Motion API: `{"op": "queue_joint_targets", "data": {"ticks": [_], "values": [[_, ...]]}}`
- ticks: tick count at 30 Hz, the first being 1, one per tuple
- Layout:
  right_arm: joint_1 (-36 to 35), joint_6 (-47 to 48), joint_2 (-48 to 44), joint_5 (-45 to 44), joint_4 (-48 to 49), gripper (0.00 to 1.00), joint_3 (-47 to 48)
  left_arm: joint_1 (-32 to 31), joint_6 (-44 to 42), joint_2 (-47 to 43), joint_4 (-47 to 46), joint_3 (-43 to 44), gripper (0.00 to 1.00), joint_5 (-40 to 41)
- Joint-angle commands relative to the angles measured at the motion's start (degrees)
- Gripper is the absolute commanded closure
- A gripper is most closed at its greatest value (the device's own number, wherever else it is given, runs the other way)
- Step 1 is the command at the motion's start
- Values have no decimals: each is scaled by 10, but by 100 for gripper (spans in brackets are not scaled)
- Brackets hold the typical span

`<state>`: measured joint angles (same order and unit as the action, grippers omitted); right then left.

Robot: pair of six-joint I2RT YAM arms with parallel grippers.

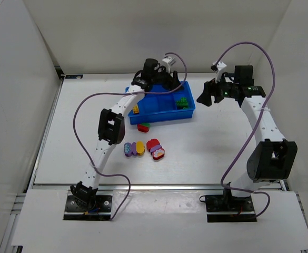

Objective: Sort the legos into containers by color

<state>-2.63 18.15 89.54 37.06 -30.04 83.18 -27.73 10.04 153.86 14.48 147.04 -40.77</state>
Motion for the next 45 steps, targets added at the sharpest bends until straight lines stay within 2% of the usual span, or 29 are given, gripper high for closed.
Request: {"op": "queue_joint_targets", "data": {"ticks": [1,5,8,12,15,19,21,25,28,34,40,45], "values": [[-7,63,-28,103,-3,24,-12,24,19,-148,-28,22,22,15],[-57,143,-30,132,-69,25,-6,60,32,-222,42,11,24,45],[-111,185,-37,127,-92,26,-19,105,57,-302,72,-49,25,60],[-199,241,-45,99,-80,26,-42,169,46,-427,65,-226,26,54],[-275,297,-34,81,-66,28,-50,203,37,-510,60,-327,26,47],[-308,320,19,74,-61,30,-21,234,18,-595,63,-433,26,43],[-326,319,59,53,-54,31,0,245,15,-639,60,-497,26,45],[-363,310,108,-24,23,31,3,257,2,-701,56,-589,26,48],[-386,308,150,-58,33,31,22,263,-7,-737,53,-638,25,57],[-389,256,223,-80,11,35,84,270,-10,-769,56,-677,25,64],[-391,144,252,-148,57,32,94,289,-2,-774,42,-697,25,62],[-389,120,275,-168,38,32,114,290,-2,-774,32,-707,25,62]]}}
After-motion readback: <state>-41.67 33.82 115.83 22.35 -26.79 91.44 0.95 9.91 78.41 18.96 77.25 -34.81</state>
